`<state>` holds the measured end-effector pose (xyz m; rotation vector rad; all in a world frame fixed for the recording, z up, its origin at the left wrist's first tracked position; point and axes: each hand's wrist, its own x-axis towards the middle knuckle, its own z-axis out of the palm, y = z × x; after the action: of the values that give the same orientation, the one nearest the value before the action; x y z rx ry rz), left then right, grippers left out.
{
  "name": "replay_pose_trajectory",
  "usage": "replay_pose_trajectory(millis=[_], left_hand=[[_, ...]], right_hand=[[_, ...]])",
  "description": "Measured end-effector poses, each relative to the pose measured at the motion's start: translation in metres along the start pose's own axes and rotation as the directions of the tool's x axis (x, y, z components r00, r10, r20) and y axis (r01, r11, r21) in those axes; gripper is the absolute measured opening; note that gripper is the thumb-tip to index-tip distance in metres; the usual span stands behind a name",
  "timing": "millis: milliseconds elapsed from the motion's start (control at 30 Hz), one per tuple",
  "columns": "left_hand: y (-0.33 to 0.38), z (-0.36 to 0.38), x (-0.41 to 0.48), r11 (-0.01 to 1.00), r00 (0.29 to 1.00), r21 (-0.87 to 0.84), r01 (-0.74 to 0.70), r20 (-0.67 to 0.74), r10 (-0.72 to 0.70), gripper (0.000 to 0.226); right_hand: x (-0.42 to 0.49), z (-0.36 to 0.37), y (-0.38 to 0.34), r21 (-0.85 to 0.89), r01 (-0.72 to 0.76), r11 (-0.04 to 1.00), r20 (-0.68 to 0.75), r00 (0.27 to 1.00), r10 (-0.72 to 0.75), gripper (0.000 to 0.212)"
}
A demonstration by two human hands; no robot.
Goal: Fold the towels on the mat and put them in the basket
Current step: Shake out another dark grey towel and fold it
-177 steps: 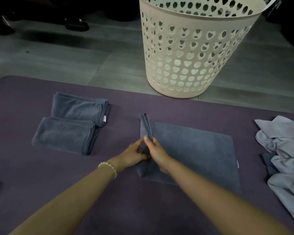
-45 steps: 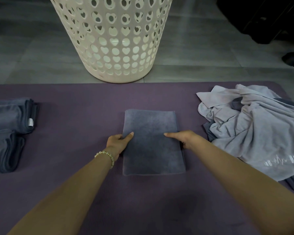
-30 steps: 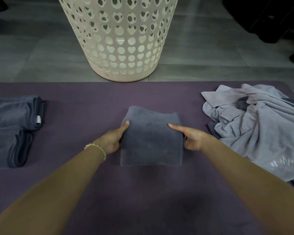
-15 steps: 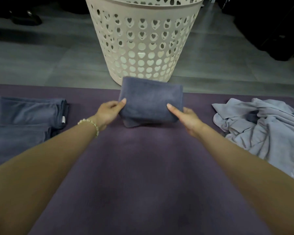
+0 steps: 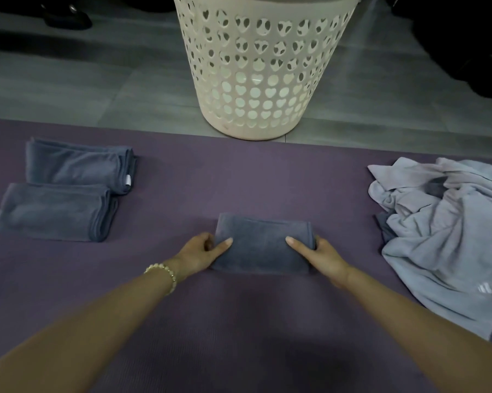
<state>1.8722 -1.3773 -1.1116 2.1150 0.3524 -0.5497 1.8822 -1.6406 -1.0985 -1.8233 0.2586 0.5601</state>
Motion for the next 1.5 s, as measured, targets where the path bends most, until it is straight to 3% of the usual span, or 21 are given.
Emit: replay_pose_trajectory(millis=[100, 167, 267, 400, 500, 567, 600, 667, 733, 767, 833, 900, 967, 1000, 1067, 1167, 1333, 1433, 1500], left_hand=[[0.019, 0.002, 0.006, 0.988, 0.989, -0.101, -0.116, -0.107, 0.105, 0.031], [0.025, 0.006, 0.011, 0.979, 0.984, -0.154, -0.138, -0.136, 0.117, 0.033], [0.024, 0.013, 0.019, 0.961, 0.987, -0.266, -0.073, -0.157, 0.031, 0.033], [0.021, 0.019, 0.034, 0.961, 0.988, -0.265, 0.077, -0.109, -0.109, 0.043], [0.028, 0.021, 0.041, 0.986, 0.982, -0.125, 0.11, -0.141, -0.128, 0.048], [0.034, 0.024, 0.04, 0.995, 0.963, 0.069, 0.078, -0.262, -0.058, 0.041], [0.036, 0.026, 0.037, 0.981, 0.939, 0.189, 0.045, -0.342, 0.023, 0.037], [0.036, 0.031, 0.029, 0.901, 0.841, 0.412, -0.137, -0.432, 0.325, 0.033], [0.031, 0.037, 0.024, 0.738, 0.763, 0.575, -0.353, -0.28, 0.583, 0.044], [0.027, 0.04, 0.023, 0.662, 0.768, 0.625, -0.414, -0.15, 0.622, 0.054], [0.019, 0.046, 0.021, 0.602, 0.834, 0.687, -0.406, 0.01, 0.552, 0.071], [0.014, 0.051, 0.024, 0.634, 0.882, 0.7, -0.327, -0.014, 0.471, 0.077], [0.013, 0.056, 0.027, 0.654, 0.897, 0.702, -0.282, -0.049, 0.44, 0.078], [0.013, 0.058, 0.028, 0.664, 0.901, 0.697, -0.272, -0.057, 0.429, 0.078], [0.013, 0.06, 0.032, 0.685, 0.902, 0.681, -0.26, -0.083, 0.424, 0.077], [0.013, 0.061, 0.034, 0.72, 0.889, 0.641, -0.266, -0.126, 0.441, 0.074], [0.012, 0.061, 0.04, 0.811, 0.904, 0.524, -0.26, -0.163, 0.396, 0.069], [0.013, 0.059, 0.045, 0.887, 0.923, 0.413, -0.209, -0.217, 0.319, 0.048], [0.017, 0.057, 0.046, 0.934, 0.932, 0.322, -0.157, -0.264, 0.247, 0.037]], right_hand=[[0.007, 0.009, -0.006, 0.098, 0.052, 0.994, -0.114, 0.993, -0.041, 0.031], [0.01, 0.014, -0.006, 0.153, 0.114, 0.982, -0.187, 0.979, -0.085, 0.02], [0.012, 0.014, -0.006, 0.196, 0.136, 0.971, -0.21, 0.973, -0.094, 0.01], [0.022, 0.015, 0.004, 0.136, -0.017, 0.991, -0.214, 0.976, 0.046, 0.019], [0.031, 0.019, 0.009, 0.081, -0.09, 0.993, -0.297, 0.949, 0.11, 0.025], [0.035, 0.021, 0.009, 0.062, -0.09, 0.994, -0.331, 0.938, 0.106, 0.025], [0.036, 0.021, 0.008, 0.06, -0.089, 0.994, -0.34, 0.935, 0.104, 0.025], [0.036, 0.021, 0.006, 0.073, -0.091, 0.993, -0.344, 0.933, 0.11, 0.025], [0.036, 0.021, 0.005, 0.094, -0.096, 0.991, -0.348, 0.929, 0.124, 0.024], [0.035, 0.023, 0.004, 0.081, -0.102, 0.991, -0.36, 0.925, 0.125, 0.026], [0.031, 0.027, 0.002, -0.095, -0.091, 0.991, -0.447, 0.894, 0.039, 0.029], [0.028, 0.033, 0.003, -0.431, 0.041, 0.902, -0.509, 0.814, -0.28, 0.037], [0.025, 0.041, 0.003, -0.695, 0.196, 0.692, -0.355, 0.743, -0.567, 0.043], [0.027, 0.044, 0.005, -0.772, 0.245, 0.586, -0.243, 0.738, -0.629, 0.043], [0.03, 0.047, 0.011, -0.844, 0.278, 0.458, -0.054, 0.806, -0.589, 0.055], [0.038, 0.042, 0.026, -0.824, 0.239, 0.514, -0.01, 0.9, -0.435, 0.07], [0.046, 0.04, 0.034, -0.736, 0.253, 0.628, -0.09, 0.883, -0.461, 0.081], [0.045, 0.035, 0.03, -0.666, 0.21, 0.716, -0.121, 0.917, -0.381, 0.09], [0.043, 0.035, 0.026, -0.634, 0.18, 0.752, -0.139, 0.93, -0.34, 0.08]])
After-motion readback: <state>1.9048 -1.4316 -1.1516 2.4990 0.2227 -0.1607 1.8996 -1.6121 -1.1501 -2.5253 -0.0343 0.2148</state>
